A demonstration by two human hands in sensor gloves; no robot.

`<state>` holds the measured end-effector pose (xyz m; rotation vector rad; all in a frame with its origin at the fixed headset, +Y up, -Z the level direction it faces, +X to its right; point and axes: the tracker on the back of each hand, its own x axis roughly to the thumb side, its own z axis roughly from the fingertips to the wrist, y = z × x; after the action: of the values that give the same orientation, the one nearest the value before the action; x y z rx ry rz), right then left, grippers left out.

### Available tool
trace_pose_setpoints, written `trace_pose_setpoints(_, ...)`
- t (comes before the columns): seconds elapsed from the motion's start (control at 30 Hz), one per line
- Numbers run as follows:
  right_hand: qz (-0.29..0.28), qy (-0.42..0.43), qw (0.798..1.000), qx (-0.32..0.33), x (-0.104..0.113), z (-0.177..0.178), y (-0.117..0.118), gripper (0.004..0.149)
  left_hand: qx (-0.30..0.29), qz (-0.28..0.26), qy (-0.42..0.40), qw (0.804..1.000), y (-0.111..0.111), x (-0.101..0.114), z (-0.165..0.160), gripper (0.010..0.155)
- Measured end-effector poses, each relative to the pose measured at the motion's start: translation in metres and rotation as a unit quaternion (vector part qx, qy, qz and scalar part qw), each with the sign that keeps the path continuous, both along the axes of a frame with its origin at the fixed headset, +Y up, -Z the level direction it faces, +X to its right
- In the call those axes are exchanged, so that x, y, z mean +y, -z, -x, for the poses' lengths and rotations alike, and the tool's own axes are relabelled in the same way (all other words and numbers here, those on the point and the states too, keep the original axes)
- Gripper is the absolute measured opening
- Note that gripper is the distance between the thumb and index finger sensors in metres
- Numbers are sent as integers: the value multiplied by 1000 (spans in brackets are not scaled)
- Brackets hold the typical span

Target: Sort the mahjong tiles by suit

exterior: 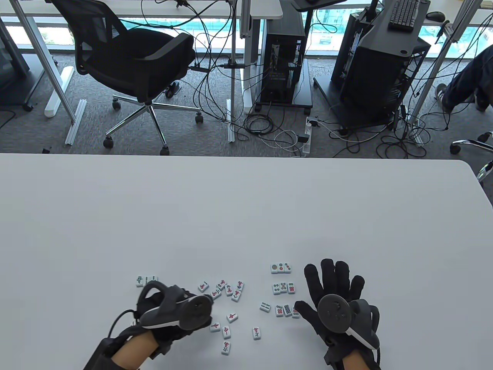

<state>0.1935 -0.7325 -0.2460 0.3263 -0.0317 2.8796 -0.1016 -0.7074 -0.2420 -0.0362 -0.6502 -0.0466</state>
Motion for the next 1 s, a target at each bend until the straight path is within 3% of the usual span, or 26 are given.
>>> trace_pose_setpoints(0.13, -2, 5, 1000, 0, 0, 0, 0, 82, -1, -39, 0, 999, 12, 0, -52, 55)
trace_pose_setpoints(0.37, -6, 11, 1000, -1, 1, -2, 0, 82, 61, -23, 66, 996, 29, -16, -100, 59)
trace_pose_setpoints(0.53, -5, 11, 1000, -3, 1, -4, 1, 82, 109, -10, 114, 987, 38, -37, -115, 64)
trace_pose_setpoints(0.73, -6, 15, 1000, -4, 1, -4, 1, 82, 105, 15, 142, 984, 43, -53, -125, 65)
trace_pose_setpoints(1.0, -3, 7, 1000, -2, 1, -4, 0, 82, 106, 63, 128, 984, 46, -55, -122, 64)
